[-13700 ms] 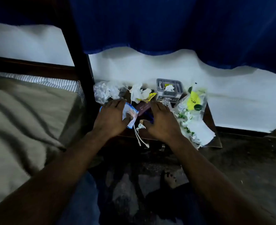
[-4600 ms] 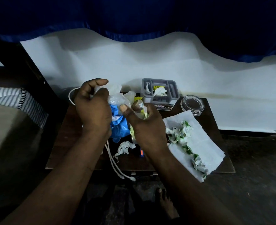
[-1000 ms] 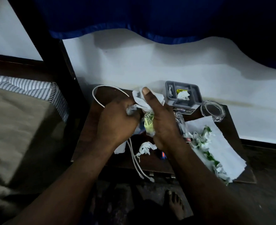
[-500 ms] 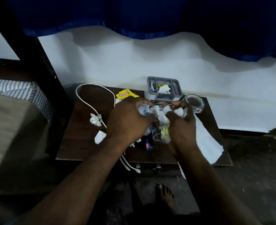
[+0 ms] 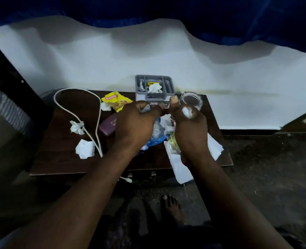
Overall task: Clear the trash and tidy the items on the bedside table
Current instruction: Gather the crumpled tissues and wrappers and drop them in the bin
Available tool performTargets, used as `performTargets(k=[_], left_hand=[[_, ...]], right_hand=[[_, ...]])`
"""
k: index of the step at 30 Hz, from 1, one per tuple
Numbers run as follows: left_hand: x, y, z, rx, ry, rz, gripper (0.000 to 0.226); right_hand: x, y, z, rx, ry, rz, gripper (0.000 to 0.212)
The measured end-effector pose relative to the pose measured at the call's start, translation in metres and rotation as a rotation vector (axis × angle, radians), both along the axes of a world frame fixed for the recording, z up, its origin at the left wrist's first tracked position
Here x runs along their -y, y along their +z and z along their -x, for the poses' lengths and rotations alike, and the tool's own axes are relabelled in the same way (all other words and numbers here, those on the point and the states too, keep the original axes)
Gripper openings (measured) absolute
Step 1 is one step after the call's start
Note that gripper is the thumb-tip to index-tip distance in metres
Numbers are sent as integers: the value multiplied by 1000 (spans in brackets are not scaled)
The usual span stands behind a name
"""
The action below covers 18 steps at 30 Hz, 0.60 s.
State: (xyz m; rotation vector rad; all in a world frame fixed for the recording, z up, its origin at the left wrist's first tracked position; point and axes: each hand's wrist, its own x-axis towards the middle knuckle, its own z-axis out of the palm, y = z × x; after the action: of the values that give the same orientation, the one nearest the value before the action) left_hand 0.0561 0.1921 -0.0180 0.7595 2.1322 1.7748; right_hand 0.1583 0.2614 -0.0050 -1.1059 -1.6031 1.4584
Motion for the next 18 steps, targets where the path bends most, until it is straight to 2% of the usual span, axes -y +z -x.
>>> performTargets(k=[2,4,6,10,13,16,18], left_hand=[[-10,-2,-9,0,-8,-22,57],[-19,-4,-19,4,-5,-40,58],[-27,-4,-28,0,-4,-57,58],[-40,-5,-51,13,-34,-96,49],[-46,2,-73,-4,-81,-139,47],[-50,13,-98,-129,-147,-137,48],[-55,21,-116,-180,-144,-129,50]], right_hand=[[-6,2,-3,-10,-73,94,64],[-12,4,-8,-94,-140,197,69],[-17,5,-12,-154,-182,225,53],[-27,2,-29,-100,-245,162,23],[-34,5,-45,-127,-263,209,23],[-42,10,-66,-54,-180,260,17],[-47,15,-84,-87,-166,311,23]])
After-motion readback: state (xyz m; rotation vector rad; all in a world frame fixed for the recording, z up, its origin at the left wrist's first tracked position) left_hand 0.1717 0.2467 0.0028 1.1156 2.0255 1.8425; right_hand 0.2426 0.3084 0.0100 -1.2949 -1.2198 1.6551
